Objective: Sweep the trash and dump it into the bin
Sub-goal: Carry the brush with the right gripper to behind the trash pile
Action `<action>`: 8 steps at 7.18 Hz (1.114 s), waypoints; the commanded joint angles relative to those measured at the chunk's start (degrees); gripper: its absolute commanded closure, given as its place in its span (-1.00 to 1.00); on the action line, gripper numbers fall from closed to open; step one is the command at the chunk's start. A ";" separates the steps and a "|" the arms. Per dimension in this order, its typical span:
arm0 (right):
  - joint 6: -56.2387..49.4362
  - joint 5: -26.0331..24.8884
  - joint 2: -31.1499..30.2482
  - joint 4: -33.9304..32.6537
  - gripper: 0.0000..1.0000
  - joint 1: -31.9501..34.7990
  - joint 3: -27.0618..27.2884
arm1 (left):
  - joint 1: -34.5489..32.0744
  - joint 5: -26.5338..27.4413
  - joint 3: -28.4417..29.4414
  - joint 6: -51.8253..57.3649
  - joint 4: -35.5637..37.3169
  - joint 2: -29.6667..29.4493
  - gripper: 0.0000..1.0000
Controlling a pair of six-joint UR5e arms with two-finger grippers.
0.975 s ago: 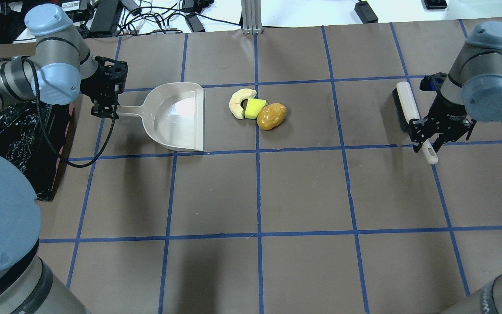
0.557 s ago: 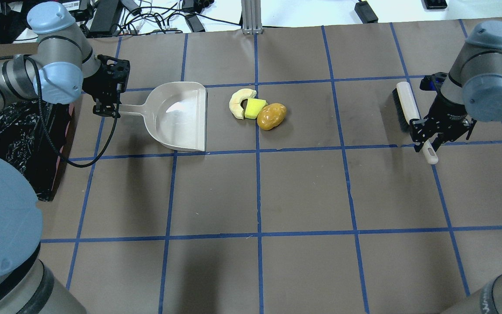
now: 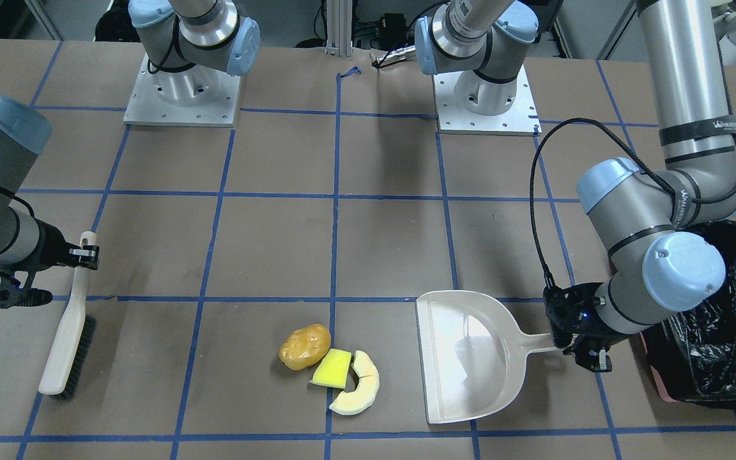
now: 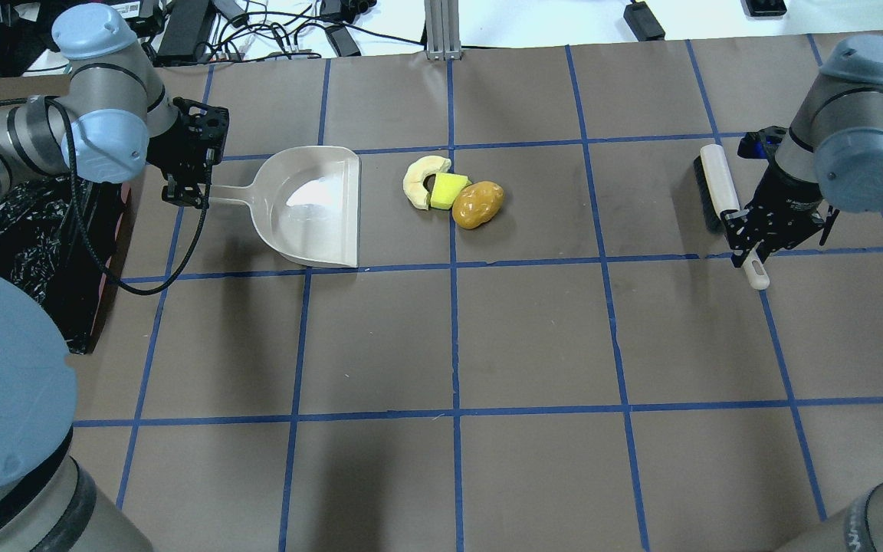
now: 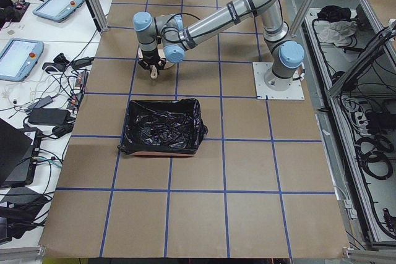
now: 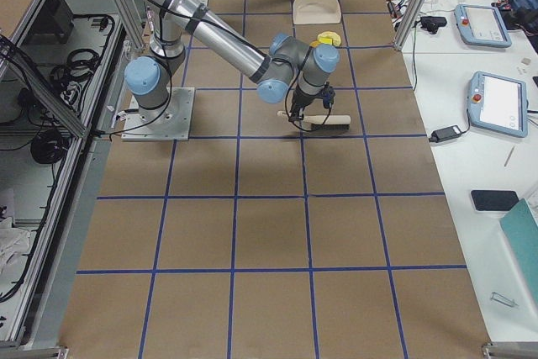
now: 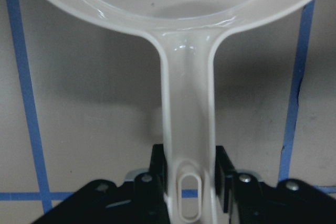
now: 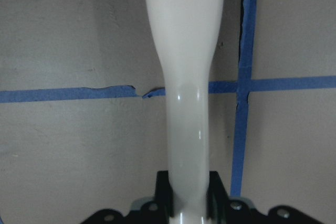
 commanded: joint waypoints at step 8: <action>20.99 10.36 0.26 2.21 1.00 17.55 -4.94 | -1.05 0.19 1.06 -0.21 -0.62 -0.35 0.54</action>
